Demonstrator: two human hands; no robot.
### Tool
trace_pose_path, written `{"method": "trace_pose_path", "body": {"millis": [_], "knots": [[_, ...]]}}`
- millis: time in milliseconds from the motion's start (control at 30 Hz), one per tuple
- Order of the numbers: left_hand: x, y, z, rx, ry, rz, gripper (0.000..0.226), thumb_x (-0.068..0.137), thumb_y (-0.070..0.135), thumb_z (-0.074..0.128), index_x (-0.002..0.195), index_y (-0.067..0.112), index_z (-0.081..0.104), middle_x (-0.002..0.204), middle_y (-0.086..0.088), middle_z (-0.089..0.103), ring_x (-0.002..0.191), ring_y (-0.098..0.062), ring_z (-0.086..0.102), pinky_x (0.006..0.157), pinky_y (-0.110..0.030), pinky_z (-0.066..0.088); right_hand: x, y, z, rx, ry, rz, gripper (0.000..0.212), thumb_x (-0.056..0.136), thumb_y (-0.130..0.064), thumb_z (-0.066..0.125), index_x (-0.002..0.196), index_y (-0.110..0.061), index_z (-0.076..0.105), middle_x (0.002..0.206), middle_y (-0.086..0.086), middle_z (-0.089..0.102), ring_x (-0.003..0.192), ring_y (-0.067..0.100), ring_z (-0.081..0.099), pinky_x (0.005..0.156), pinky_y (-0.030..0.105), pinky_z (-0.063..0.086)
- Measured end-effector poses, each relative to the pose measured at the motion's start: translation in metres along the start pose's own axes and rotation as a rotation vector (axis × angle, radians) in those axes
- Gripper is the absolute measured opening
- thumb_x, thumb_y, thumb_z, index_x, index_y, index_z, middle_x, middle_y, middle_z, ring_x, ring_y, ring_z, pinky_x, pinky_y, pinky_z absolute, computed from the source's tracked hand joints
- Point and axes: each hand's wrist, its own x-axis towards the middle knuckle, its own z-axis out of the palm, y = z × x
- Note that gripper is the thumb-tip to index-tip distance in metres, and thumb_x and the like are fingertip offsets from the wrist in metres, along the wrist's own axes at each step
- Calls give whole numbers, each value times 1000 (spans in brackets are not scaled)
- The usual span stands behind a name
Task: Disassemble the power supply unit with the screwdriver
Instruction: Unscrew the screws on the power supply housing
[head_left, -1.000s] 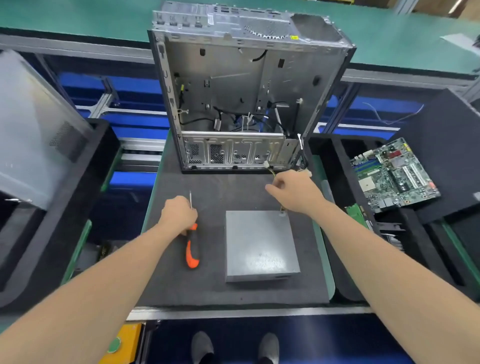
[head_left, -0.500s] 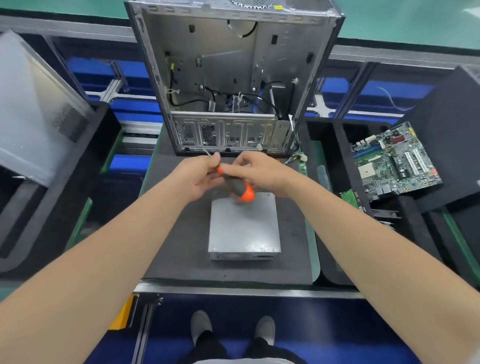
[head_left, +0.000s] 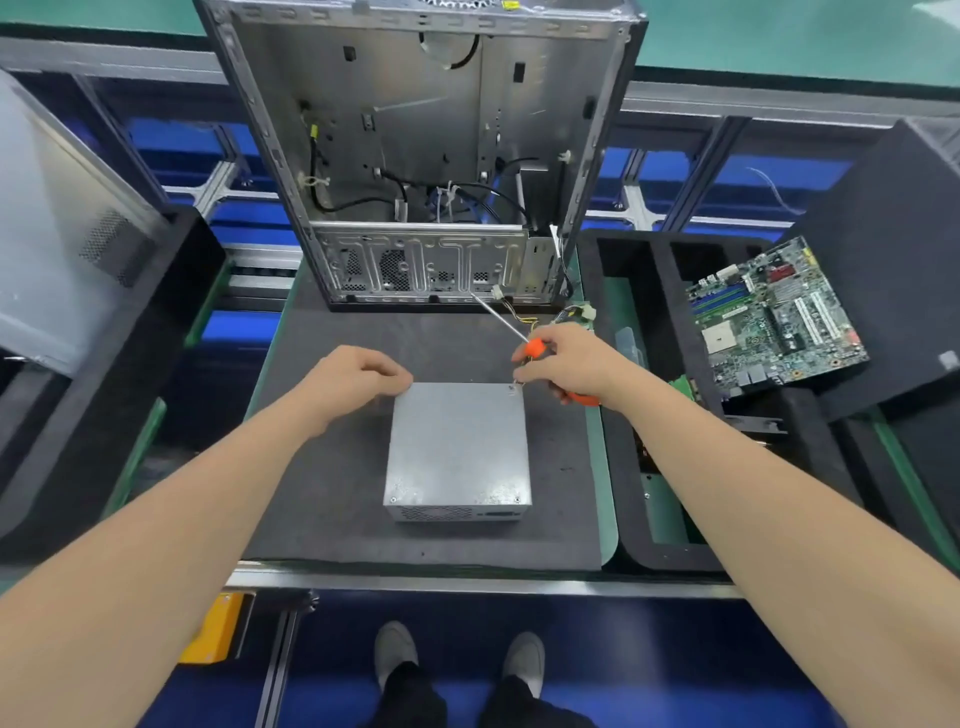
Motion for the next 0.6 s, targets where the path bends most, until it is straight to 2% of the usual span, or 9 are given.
{"method": "trace_pose_path", "body": {"millis": [67, 133, 233, 300, 367, 467, 600], "knots": [[-2, -5, -1, -111, -44, 10, 6, 93, 16, 79, 92, 13, 84, 95, -10, 80, 76, -16, 64, 70, -26, 52, 0, 3, 4, 61, -37, 43, 17, 81, -25, 83, 95, -19, 75, 76, 1, 69, 51, 19, 52, 46, 27, 47], [-2, -7, -3, -173, -65, 19, 8, 92, 11, 79, 97, 6, 82, 102, -18, 79, 81, -19, 66, 72, -27, 55, 0, 4, 6, 116, -82, 83, 22, 76, -29, 87, 93, -19, 78, 73, 2, 68, 53, 19, 51, 49, 28, 46], [-3, -9, -4, -217, -95, 3, 10, 91, 9, 80, 100, 7, 81, 101, -15, 79, 85, -20, 66, 79, -28, 56, 0, 3, 8, 159, -139, 115, 29, 75, -25, 90, 98, -14, 77, 80, 7, 70, 55, 19, 51, 52, 31, 48], [-5, -9, -2, -262, -109, -25, 10, 91, 9, 80, 100, 5, 79, 98, -13, 78, 86, -20, 64, 79, -28, 54, 1, 1, 7, 161, -154, 139, 29, 76, -22, 89, 101, -11, 76, 77, 8, 69, 54, 18, 51, 52, 30, 48], [-7, -8, 3, -324, -100, -47, 9, 91, 9, 79, 97, 3, 76, 98, -16, 75, 87, -23, 61, 77, -28, 51, 2, -2, 5, 145, -158, 174, 28, 76, -19, 88, 101, -12, 77, 71, 6, 65, 51, 17, 51, 49, 26, 45], [-8, -6, 9, -392, -60, -68, 7, 91, 6, 77, 89, 6, 70, 94, -19, 70, 83, -24, 57, 72, -28, 48, 5, -7, 2, 177, -185, 232, 27, 78, -12, 86, 104, -13, 77, 82, 10, 65, 53, 15, 52, 48, 23, 48], [-7, -6, 10, -446, -61, -98, 9, 91, 6, 76, 84, 9, 70, 90, -14, 74, 79, -23, 60, 73, -28, 48, 7, -10, 0, 162, -215, 262, 32, 78, -11, 86, 107, -21, 78, 78, 7, 65, 55, 14, 54, 48, 23, 46]]}}
